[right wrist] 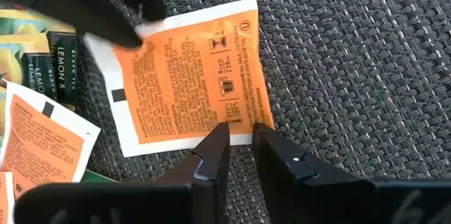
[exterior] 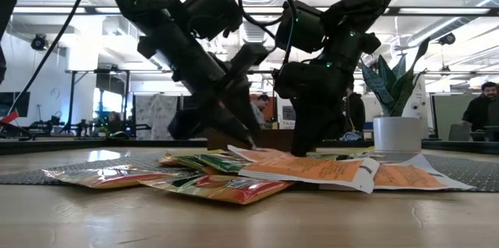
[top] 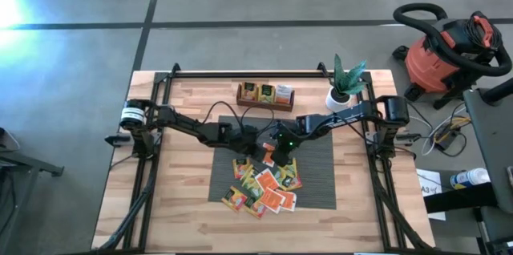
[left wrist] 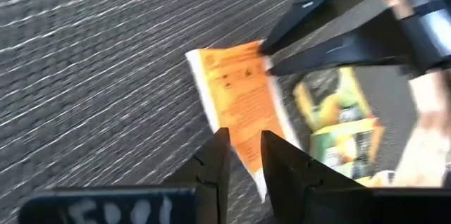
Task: Pick & Place Tea
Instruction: Put the white orange tea bag into the right section of the wooden organizer
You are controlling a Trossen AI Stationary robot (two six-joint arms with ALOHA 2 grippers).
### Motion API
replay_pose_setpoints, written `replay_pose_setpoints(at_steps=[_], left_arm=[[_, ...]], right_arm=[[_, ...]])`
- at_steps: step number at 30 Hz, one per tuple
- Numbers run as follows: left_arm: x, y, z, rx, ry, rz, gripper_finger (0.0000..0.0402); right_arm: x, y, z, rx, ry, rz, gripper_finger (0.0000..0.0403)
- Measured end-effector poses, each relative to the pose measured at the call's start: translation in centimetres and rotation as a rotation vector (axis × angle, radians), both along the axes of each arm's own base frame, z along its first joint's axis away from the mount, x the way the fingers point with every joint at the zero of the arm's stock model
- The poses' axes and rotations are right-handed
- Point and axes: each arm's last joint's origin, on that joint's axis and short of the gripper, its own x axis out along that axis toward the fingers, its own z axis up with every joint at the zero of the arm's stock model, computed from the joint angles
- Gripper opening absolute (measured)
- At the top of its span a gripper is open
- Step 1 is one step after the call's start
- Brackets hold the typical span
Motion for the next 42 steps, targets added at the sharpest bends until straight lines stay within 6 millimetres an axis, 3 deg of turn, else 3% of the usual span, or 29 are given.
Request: replay_pose_setpoints(at_steps=[4,12,17,27,31,35,42], left_arm=[[-0.6,0.0,-0.6,-0.002,0.082,-0.001,0.0076],[-0.3,-0.2,-0.4,-0.062,0.043,-0.024,0.0076],[-0.1,-0.3,-1.3,-0.124,0.069,-0.045,0.0083],[0.8,-0.4,-0.8,-0.131,-0.052,-0.065,0.0091],[0.8,-0.4,-0.8,-0.122,-0.056,-0.073,0.0067],[0.8,-0.5,-0.8,-0.106,-0.058,-0.088,0.0016],[0.7,-0.4,-0.3,-0.009,-0.063,-0.072,0.0001]], right_arm=[[0.0,0.0,0.0,0.0,0.001,0.001,0.0068],[0.0,0.0,0.0,-0.002,0.001,0.0,0.0068],[0.0,0.0,-0.1,-0.007,0.0,-0.003,0.0068],[0.1,0.0,-0.1,-0.009,-0.007,-0.003,0.0068],[0.1,0.0,0.1,-0.01,-0.013,0.0,0.0068],[-0.1,-0.1,0.7,-0.024,-0.032,0.0,0.0068],[-0.6,-0.3,4.0,-0.083,-0.132,-0.012,0.0068]])
